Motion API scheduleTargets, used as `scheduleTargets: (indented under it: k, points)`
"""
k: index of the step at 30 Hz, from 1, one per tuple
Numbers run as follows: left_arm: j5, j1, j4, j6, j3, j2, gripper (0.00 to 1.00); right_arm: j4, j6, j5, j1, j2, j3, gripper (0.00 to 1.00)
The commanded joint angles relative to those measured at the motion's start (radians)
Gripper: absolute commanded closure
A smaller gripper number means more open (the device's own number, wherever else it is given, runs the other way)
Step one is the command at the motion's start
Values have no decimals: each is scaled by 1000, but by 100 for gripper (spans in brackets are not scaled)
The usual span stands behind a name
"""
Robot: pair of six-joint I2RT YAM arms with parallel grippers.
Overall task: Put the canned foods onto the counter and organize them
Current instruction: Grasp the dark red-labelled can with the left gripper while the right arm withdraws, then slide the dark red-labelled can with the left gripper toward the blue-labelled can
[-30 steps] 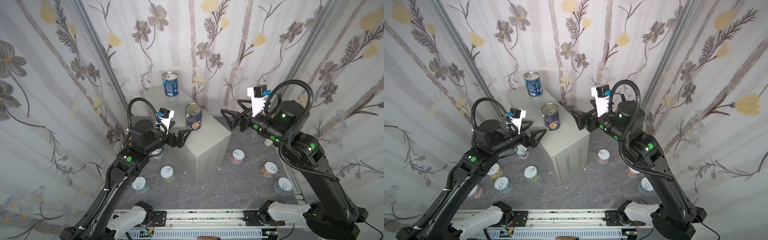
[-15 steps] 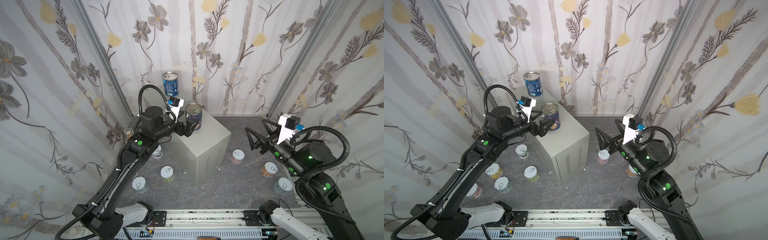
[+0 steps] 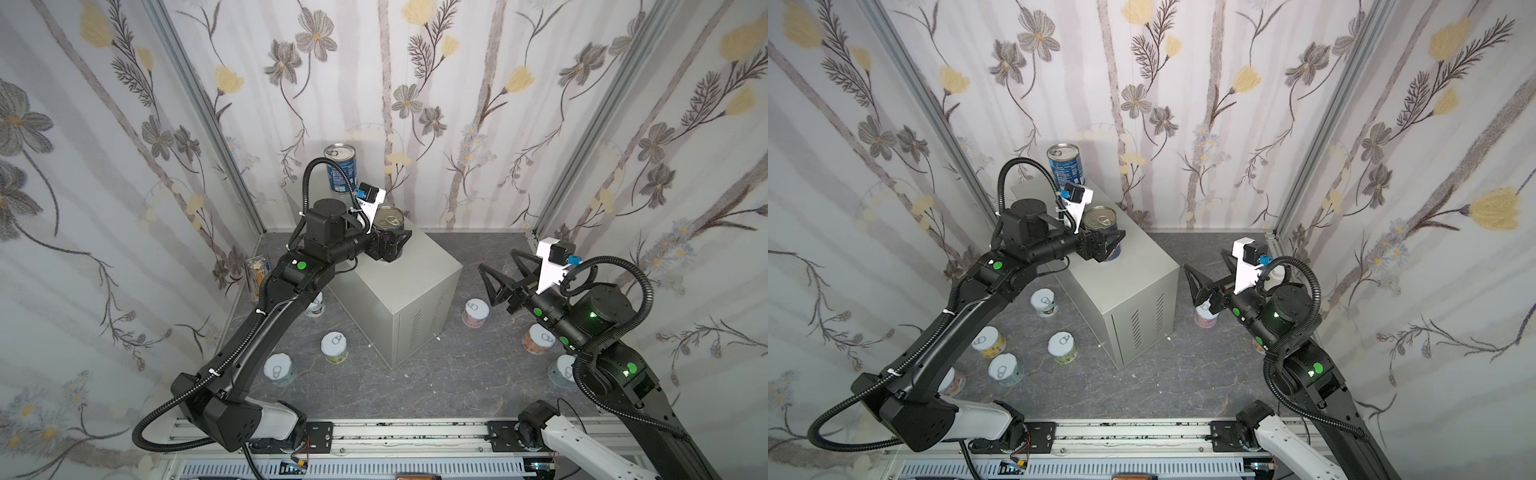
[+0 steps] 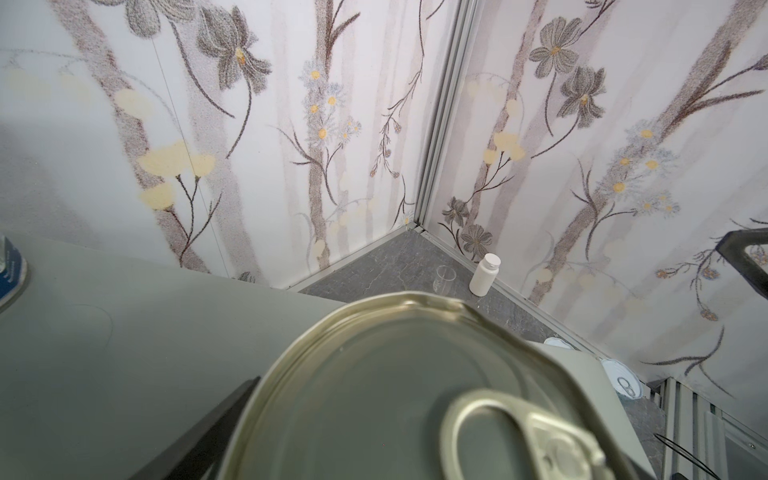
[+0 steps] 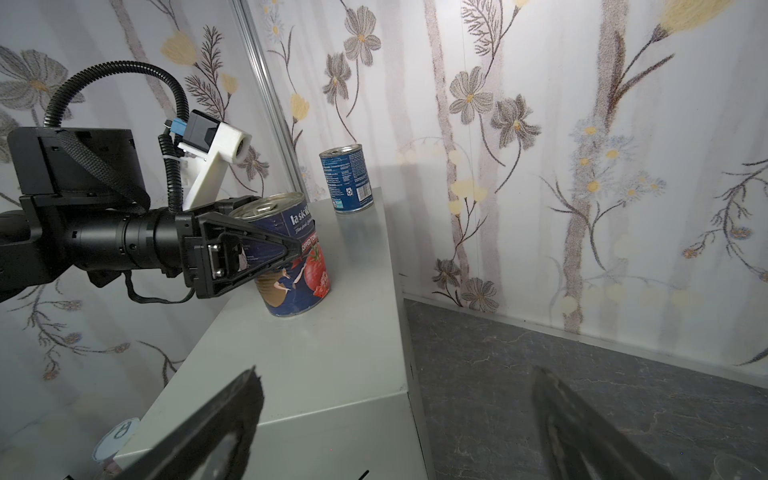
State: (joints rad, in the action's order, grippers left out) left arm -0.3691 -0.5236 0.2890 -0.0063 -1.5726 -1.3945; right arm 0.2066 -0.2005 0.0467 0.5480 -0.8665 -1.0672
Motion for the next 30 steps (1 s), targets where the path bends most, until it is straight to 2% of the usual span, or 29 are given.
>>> scheduleTargets:
  k: [1, 7, 17, 21, 24, 30]
  points:
    - [18, -9, -39, 15, -19, -7, 0, -52, 17, -7, -1, 2, 10, 0]
    - [42, -27, -42, 32, -17, -10, 7, -52, 25, -7, 0, 4, 18, 0]
    - [88, -60, -44, 60, 11, 14, 37, -53, 33, -30, 0, -2, 27, 0]
    - [142, -62, -44, 53, 14, 33, 39, -52, 31, -22, -2, 0, 28, 0]
    - [235, -59, -41, 44, 13, 45, 38, -54, 28, -11, -1, -10, 34, 0]
    - [353, -25, -36, 11, 9, 67, 38, -87, -1, 26, -1, -44, 60, 0]
